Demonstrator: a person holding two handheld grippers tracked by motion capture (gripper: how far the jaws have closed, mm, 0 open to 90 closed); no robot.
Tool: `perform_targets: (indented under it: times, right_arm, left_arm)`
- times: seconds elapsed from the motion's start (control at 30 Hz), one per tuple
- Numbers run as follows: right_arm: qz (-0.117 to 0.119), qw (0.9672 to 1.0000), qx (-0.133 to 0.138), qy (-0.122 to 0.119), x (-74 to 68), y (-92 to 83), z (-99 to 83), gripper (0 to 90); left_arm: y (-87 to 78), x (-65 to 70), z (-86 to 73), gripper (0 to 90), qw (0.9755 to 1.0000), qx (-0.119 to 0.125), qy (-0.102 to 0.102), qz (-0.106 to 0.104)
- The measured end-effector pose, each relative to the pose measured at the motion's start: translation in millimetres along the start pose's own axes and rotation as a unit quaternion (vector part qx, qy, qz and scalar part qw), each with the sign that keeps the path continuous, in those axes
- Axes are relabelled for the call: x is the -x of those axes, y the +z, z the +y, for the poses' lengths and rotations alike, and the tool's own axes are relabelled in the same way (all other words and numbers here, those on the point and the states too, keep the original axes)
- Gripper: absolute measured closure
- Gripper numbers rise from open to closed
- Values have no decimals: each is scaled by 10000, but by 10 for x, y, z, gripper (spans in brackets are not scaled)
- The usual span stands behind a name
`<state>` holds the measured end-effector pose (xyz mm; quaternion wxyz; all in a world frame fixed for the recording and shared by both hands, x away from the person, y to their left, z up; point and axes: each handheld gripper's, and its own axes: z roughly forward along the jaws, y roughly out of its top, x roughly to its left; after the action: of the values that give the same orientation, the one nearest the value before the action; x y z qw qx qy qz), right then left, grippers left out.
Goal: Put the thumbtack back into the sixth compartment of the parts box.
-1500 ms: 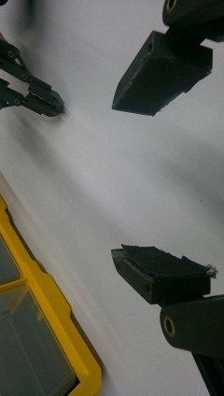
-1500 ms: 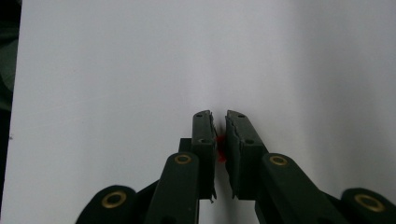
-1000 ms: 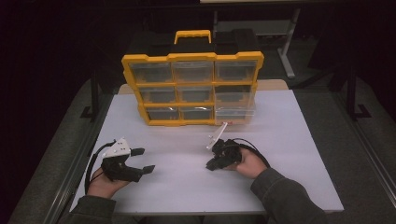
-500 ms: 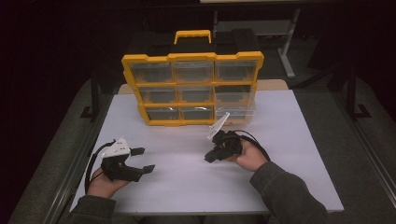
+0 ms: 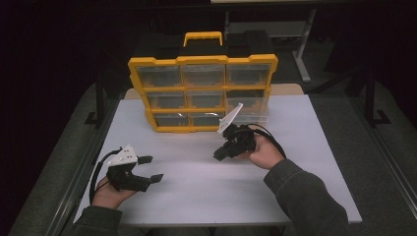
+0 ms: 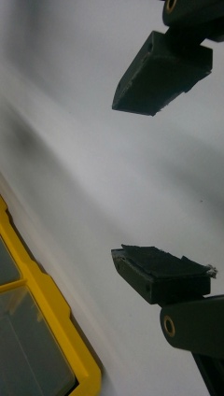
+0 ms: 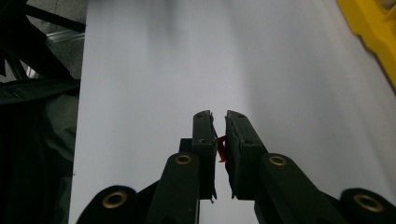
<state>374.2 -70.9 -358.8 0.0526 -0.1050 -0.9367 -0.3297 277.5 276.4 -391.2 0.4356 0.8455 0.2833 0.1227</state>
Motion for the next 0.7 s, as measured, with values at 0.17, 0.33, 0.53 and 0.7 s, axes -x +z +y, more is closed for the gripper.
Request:
perform_targets:
  times: [0.17, 0.33, 0.53, 0.7]
  right_arm:
    - [-12, 10000, 43, -23, -1, -119, 65, 815]
    - [-47, 9999, 86, -29, -29, -207, 109, 815]
    - [-66, 9998, 140, -122, -43, -309, 153, 815]
    - [-80, 9998, 142, -124, -52, -441, 212, 815]
  left_arm:
    - [2, -3, -10, 235, 10000, -11, -22, 5]
    - [-8, -2, -3, 235, 10000, 9, -33, -4]
    - [-3, -2, -4, 235, 10000, -8, 13, 10]
    - [-9, -4, -3, 235, 10000, 4, -14, 2]
